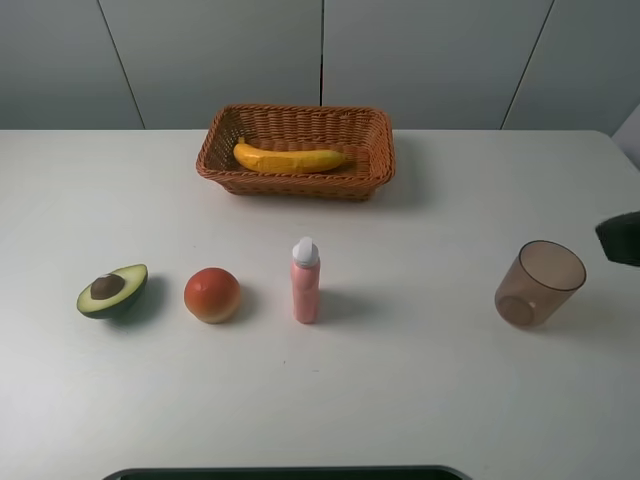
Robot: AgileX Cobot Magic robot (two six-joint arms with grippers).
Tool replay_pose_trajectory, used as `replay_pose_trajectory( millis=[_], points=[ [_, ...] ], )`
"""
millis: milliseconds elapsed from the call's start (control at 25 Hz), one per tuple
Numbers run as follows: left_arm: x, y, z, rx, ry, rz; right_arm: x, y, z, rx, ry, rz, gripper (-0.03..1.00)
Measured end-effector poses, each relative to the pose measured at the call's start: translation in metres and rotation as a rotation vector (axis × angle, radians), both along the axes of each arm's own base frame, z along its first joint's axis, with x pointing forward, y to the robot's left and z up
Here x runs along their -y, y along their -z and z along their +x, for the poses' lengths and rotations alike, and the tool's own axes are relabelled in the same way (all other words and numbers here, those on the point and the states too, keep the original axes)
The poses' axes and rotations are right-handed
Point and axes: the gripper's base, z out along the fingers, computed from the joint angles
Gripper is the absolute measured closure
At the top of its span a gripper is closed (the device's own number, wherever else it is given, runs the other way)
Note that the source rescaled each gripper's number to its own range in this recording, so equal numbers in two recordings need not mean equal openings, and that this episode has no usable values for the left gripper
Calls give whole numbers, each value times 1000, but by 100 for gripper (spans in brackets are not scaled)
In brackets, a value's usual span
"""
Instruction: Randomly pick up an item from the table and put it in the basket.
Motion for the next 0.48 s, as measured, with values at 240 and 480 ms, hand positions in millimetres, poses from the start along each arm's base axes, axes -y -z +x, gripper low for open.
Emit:
replay_pose_trajectory(
  millis=[240,480],
  points=[
    [0,0,0,0,0,0,40,22,-50,155,-2,157,-3],
    [0,0,0,0,0,0,60,45,-74,263,-3,245,-3]
  ],
)
